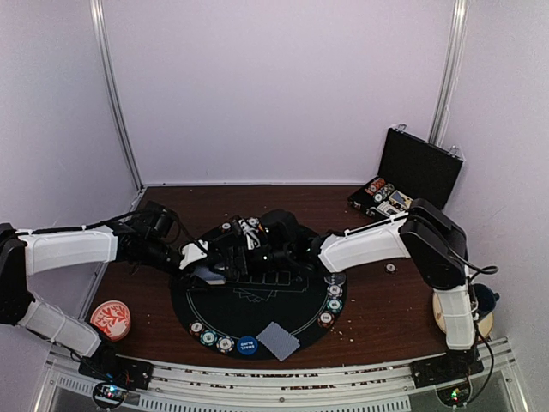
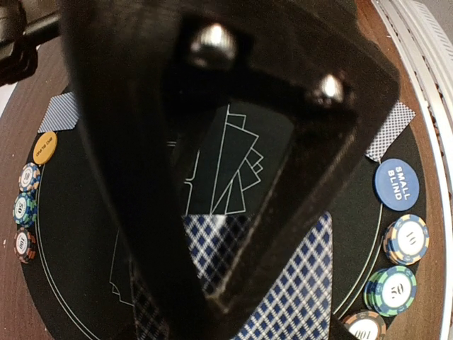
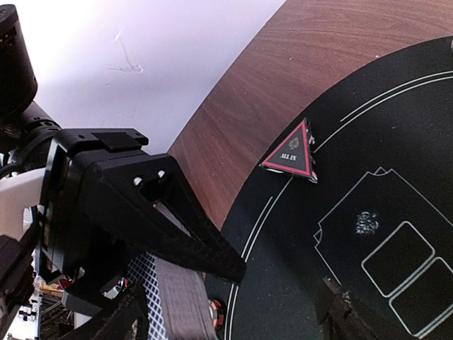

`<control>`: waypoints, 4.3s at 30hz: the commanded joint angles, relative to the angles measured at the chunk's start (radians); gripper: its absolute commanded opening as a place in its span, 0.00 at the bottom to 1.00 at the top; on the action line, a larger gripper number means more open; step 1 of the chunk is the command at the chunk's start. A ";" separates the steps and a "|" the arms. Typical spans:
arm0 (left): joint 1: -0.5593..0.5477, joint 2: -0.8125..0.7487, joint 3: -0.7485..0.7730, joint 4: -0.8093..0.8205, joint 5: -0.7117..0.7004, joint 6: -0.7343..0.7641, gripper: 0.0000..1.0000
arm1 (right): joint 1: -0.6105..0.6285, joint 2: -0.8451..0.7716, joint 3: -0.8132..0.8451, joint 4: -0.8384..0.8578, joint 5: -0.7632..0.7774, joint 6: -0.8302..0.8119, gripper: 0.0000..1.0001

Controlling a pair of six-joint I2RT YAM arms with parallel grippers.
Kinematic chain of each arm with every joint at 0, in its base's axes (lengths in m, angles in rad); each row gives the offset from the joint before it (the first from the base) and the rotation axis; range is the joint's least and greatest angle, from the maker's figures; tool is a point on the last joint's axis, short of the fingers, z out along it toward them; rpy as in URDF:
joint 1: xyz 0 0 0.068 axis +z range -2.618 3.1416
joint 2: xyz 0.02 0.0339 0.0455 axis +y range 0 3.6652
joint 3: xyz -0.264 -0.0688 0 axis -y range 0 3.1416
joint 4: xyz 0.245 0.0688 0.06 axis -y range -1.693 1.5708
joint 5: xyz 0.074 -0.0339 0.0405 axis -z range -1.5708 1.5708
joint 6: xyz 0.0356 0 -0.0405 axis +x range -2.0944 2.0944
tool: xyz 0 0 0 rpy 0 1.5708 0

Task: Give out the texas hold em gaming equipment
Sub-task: Pick up the poker card from the face-down deck piles, then distribute the poker card in the big blind area.

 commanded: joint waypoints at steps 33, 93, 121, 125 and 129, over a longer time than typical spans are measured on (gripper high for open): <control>-0.005 0.008 0.007 0.013 0.021 0.016 0.13 | -0.028 -0.134 -0.069 -0.154 0.099 -0.127 0.00; -0.005 -0.003 0.007 0.021 0.003 0.005 0.13 | -0.240 0.192 0.088 0.046 1.010 0.594 0.00; -0.004 -0.004 0.006 0.023 0.002 0.007 0.13 | -0.199 0.237 0.170 -0.077 1.008 0.574 0.21; -0.005 -0.004 0.005 0.024 0.003 0.008 0.13 | -0.197 0.244 0.176 -0.076 1.005 0.573 0.21; -0.004 -0.001 0.005 0.023 0.002 0.009 0.13 | -0.192 0.243 0.177 -0.080 1.007 0.574 0.21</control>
